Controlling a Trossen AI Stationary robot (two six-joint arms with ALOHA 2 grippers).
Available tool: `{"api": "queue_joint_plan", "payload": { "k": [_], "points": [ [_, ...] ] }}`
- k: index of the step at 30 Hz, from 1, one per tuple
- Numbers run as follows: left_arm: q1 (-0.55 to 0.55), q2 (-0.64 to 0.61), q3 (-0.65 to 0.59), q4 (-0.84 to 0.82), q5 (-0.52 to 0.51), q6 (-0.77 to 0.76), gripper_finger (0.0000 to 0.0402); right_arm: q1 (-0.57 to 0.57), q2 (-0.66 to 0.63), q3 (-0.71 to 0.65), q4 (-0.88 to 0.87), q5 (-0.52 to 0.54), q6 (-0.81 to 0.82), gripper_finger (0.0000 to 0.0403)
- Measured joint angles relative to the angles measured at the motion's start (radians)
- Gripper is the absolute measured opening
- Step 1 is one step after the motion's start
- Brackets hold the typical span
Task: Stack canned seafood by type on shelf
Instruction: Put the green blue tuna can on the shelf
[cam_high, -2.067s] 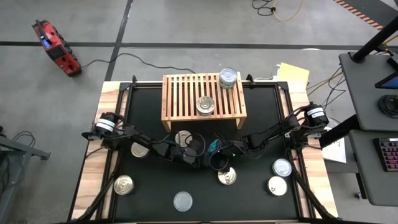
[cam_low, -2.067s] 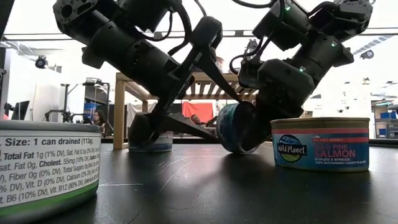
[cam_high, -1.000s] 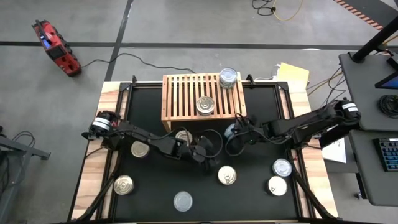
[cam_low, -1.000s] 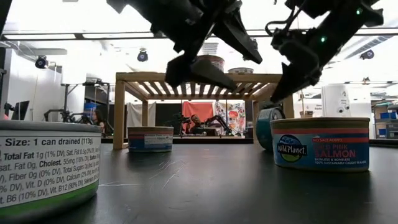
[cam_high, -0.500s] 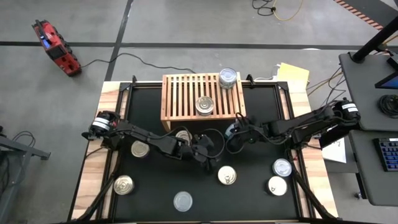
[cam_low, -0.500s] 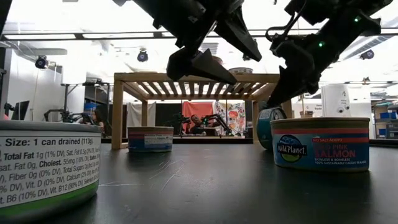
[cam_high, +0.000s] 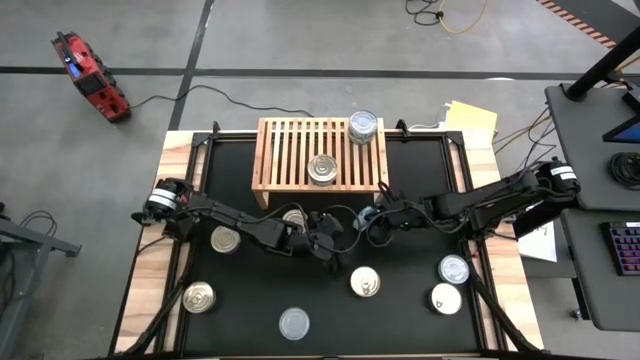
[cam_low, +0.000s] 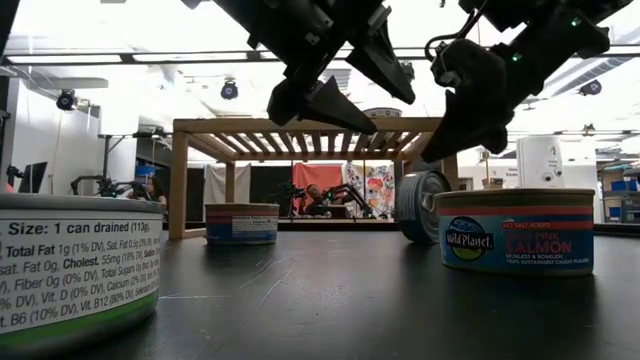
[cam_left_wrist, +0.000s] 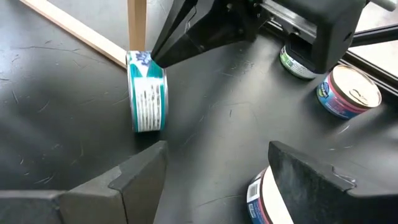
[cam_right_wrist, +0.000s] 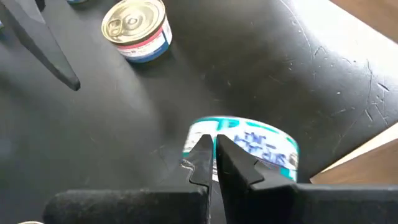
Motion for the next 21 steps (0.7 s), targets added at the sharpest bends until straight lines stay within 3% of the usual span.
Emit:
{"api": "queue_joint_plan", "payload": {
  "k": [4, 14, 21],
  "points": [
    [0.0, 0.0, 0.0, 0.0, 0.0, -0.005, 0.0263, 0.001, -0.01, 0.0, -0.027, 0.041, 0.01, 0.0012],
    [0.0, 0.0, 0.0, -0.002, 0.0, 0.007, 0.0263, -0.012, -0.134, 0.0, -0.179, 0.255, 0.013, 0.0012],
    [0.006, 0.0, -0.001, -0.002, -0.058, 0.051, 0.0263, -0.062, -0.178, 0.0, -0.26, 0.288, -0.03, 0.0012]
  ]
}}
